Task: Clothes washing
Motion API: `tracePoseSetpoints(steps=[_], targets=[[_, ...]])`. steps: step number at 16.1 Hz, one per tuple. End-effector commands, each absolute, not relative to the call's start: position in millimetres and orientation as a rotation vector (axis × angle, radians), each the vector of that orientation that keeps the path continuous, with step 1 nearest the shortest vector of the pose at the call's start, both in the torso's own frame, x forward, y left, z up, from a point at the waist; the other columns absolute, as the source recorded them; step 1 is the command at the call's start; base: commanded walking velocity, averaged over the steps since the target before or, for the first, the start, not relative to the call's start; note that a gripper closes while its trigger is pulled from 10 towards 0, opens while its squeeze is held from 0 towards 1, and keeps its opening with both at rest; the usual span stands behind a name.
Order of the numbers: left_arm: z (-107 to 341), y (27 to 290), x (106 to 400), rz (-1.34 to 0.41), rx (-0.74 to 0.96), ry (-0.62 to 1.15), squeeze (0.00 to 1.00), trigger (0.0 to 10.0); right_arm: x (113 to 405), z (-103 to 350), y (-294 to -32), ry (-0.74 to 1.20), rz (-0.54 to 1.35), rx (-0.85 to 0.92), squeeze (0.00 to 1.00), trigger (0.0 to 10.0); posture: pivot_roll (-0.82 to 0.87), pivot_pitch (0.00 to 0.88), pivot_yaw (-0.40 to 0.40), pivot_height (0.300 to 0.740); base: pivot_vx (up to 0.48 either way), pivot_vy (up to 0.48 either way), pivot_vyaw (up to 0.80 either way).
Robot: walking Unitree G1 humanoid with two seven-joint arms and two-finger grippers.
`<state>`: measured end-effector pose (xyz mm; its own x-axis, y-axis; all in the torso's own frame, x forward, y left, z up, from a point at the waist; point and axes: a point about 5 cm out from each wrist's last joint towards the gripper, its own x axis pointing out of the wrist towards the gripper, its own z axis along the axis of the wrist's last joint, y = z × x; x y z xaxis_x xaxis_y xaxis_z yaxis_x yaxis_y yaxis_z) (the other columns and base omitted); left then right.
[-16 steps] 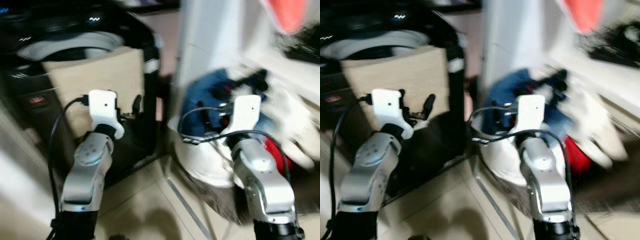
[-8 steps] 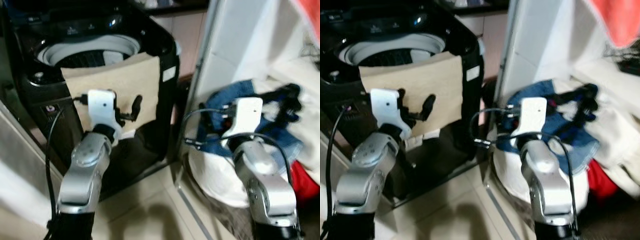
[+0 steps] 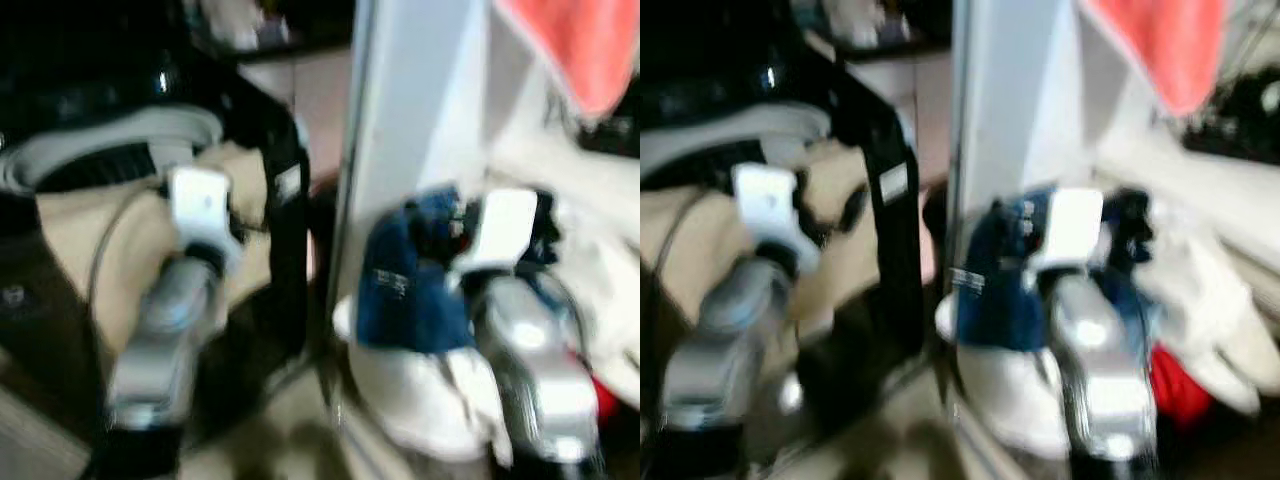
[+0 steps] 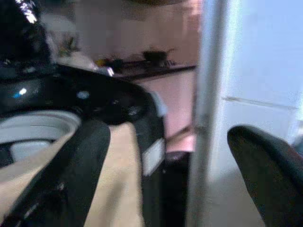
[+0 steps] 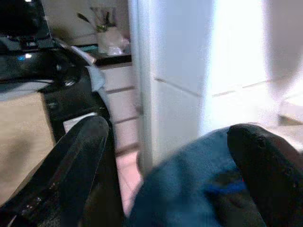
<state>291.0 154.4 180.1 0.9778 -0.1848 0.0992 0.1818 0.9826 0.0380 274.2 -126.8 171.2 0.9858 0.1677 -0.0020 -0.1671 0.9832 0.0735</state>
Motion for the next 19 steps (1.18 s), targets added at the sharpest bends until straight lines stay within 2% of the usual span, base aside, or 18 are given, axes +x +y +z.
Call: tracePoseSetpoints(steps=[1, 2, 3, 5, 7, 16, 19], targets=[[183, 147, 293, -0.213, 0.021, -0.107, 0.53, 10.0, 274, 174, -135, 0.008, 0.124, 0.037, 0.0, 10.0, -0.02, 0.0, -0.013, 0.74, 0.435, 0.0, 0.0], [183, 146, 293, -0.213, 0.022, -0.107, 0.53, 10.0, 274, 174, -136, 0.011, 0.117, 0.028, 0.0, 10.0, -0.02, 0.0, -0.012, 0.74, 0.435, 0.0, 0.0], [182, 147, 293, -0.21, 0.027, -0.102, 0.48, 10.0, 274, 172, -136, 0.026, 0.118, 0.048, 0.0, 10.0, -0.03, 0.0, -0.009, 0.74, 0.368, 0.0, 0.0], [182, 145, 293, -0.215, 0.048, -0.113, 0.0, 10.0, 273, 173, -140, 0.015, 0.084, 0.0, 0.0, 10.0, -0.03, 0.0, -0.006, 0.74, 0.0, 0.0, 0.0], [181, 143, 294, -0.226, 0.033, -0.111, 0.0, 10.0, 272, 172, -140, 0.019, 0.081, 0.008, 0.0, 10.0, -0.04, 0.0, -0.004, 0.74, 0.0, 0.0, 0.0], [180, 138, 296, -0.225, 0.028, -0.108, 0.0, 10.0, 274, 173, -146, 0.019, 0.06, 0.009, 0.0, 10.0, -0.04, 0.0, -0.013, 0.74, 0.0, 0.374, 0.0], [183, 134, 297, -0.226, 0.115, -0.123, 0.0, 10.0, 275, 174, -147, 0.012, 0.056, 0.014, 0.0, 10.0, -0.04, 0.0, -0.015, 0.74, 0.0, -0.16, 0.0]])
